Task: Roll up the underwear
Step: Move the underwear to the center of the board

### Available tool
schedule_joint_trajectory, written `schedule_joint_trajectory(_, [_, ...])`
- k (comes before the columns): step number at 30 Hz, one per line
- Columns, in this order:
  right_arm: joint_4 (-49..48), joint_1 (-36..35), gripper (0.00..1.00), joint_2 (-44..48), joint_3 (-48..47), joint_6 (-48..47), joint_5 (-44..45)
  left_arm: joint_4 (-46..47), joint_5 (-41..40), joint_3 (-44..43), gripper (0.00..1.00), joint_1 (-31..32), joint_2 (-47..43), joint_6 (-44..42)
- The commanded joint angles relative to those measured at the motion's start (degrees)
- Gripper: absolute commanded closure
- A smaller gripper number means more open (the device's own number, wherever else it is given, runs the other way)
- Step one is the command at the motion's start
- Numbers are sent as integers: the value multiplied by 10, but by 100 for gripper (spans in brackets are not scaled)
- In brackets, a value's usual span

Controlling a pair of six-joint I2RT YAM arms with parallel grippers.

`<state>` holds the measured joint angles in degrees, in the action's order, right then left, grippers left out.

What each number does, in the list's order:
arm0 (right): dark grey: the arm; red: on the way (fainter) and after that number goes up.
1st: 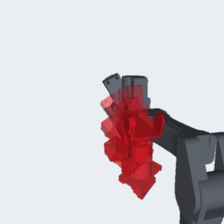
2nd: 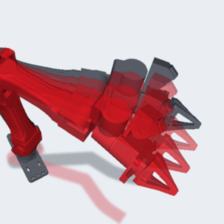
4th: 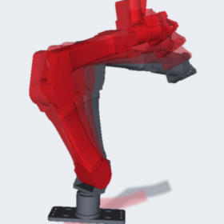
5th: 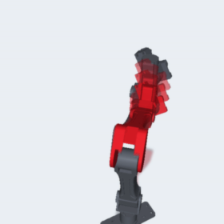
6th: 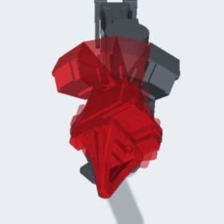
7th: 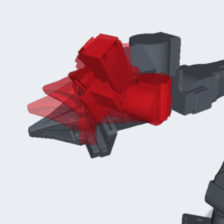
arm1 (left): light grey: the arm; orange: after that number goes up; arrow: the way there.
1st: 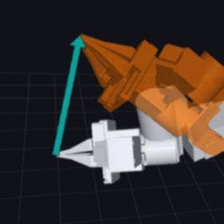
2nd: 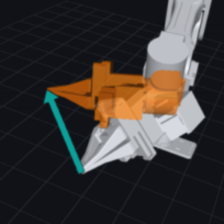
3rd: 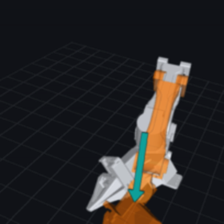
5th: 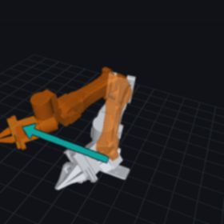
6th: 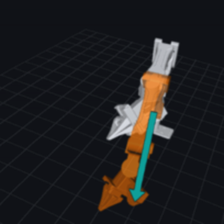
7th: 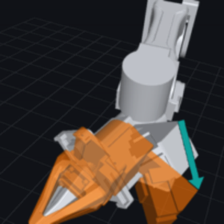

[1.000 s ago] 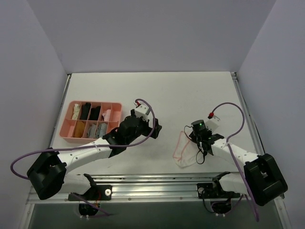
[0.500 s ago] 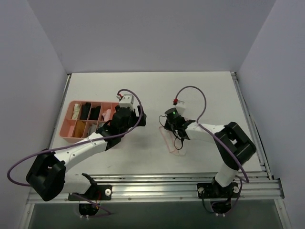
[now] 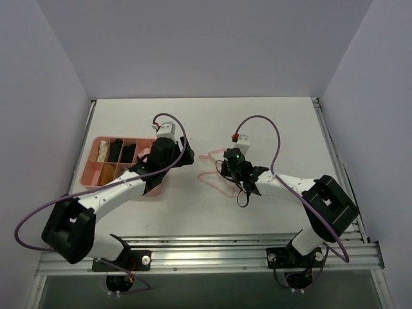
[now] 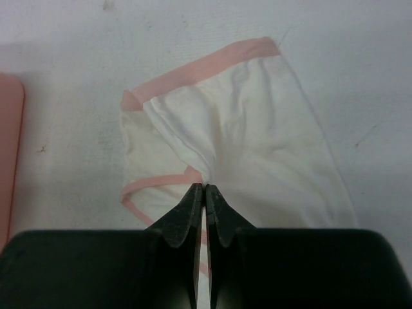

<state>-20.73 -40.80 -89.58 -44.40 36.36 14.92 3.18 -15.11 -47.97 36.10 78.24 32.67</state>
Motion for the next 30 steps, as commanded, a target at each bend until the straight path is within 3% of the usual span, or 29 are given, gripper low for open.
schedule_joint_trajectory(1, [6, 14, 100, 33, 3, -17, 32, 16, 74, -35, 17, -18, 48, 24])
schedule_joint_trajectory(6, [40, 48, 100, 53, -16, -22, 57, 26, 99, -54, 20, -19, 115, 20])
schedule_joint_trajectory(10, [126, 104, 100, 39, -41, -9, 119, 35, 104, -50, 20, -20, 130, 18])
schedule_joint_trajectory(18, [160, 180, 100, 42, -38, 37, 131, -3, 98, -110, 20, -18, 169, -25])
schedule_joint_trajectory(21, [179, 195, 89, 37, -39, 52, 138, -19, 96, -130, 20, -18, 189, -36])
schedule_joint_trajectory(23, [184, 201, 63, 34, -47, 48, 138, -31, 97, -151, 20, -18, 205, -41])
schedule_joint_trajectory(25, [182, 201, 47, 44, -53, 27, 132, -40, 96, -167, 20, -20, 215, -48])
schedule_joint_trajectory(28, [170, 220, 37, 56, -61, 6, 76, -54, 95, -180, 20, -20, 234, -60])
schedule_joint_trajectory(30, [142, 246, 35, 57, -63, -12, 39, -64, 100, -201, 20, -23, 251, -67])
